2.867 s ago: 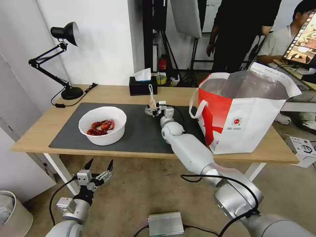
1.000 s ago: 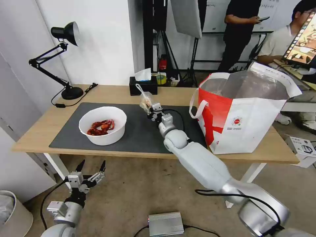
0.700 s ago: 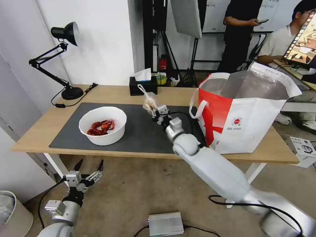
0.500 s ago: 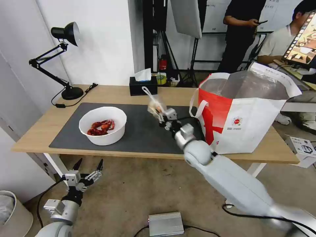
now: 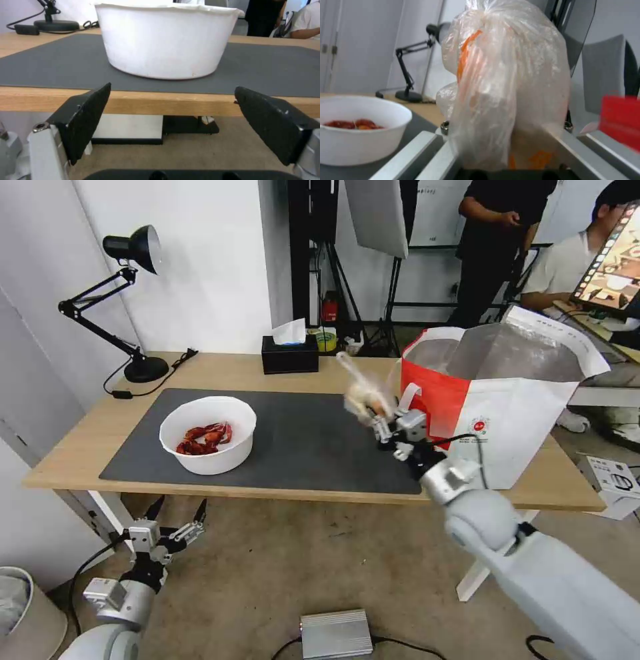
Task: Pick up the trash from the table and place it into the takeout bag.
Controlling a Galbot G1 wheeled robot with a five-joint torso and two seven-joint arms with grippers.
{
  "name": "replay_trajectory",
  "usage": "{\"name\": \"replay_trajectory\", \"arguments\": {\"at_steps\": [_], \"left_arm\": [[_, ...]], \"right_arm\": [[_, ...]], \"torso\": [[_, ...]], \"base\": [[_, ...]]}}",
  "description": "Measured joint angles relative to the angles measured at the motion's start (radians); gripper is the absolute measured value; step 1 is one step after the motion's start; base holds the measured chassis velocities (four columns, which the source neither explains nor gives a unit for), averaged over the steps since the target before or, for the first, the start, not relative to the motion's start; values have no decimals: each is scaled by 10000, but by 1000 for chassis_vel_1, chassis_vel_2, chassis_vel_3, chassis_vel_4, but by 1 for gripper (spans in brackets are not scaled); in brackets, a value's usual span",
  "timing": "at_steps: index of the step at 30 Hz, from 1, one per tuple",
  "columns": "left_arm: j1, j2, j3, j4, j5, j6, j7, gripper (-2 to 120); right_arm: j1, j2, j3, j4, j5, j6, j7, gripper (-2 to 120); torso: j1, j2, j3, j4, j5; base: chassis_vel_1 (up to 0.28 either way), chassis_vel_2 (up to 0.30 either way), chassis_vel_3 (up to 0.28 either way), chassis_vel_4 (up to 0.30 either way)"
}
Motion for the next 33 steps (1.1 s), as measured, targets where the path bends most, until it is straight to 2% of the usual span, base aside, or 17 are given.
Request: {"name": "replay_trajectory", "arguments": {"at_steps": [5,9,16,24,29,33], "left_arm": [[-1,-32,33,-51,34,7,5,100],[46,-38,22,-116,38,13,8,100],[85,-33,23,-115,50,12,20,100],[107,-42,126,-78,107,-22,34,100],[109,-6,175,-45,118,-34,47,100],[60,7,270,-5,149,-42,54,100]], "right_arm": [[-498,-35,600,382,19,210,-126,4],[-1310,178,1519,742,22,461,-378,4],[-1987,497,2392,894,165,727,-645,4],[-2604,1007,4477,948,780,833,-682,4],[-2309,796,4964,942,1262,622,-296,4],[-1576,216,5036,844,1814,202,318,4]], "torso": [[1,-1,1,1,0],[0,0,1,1,-1],[0,0,0,2,-2],[0,-1,1,0,0],[0,-1,0,0,-1],[1,-2,1,2,0]], "base": [[0,0,0,0],[0,0,0,0],[0,0,0,0],[0,0,0,0],[0,0,0,0],[0,0,0,0]]}}
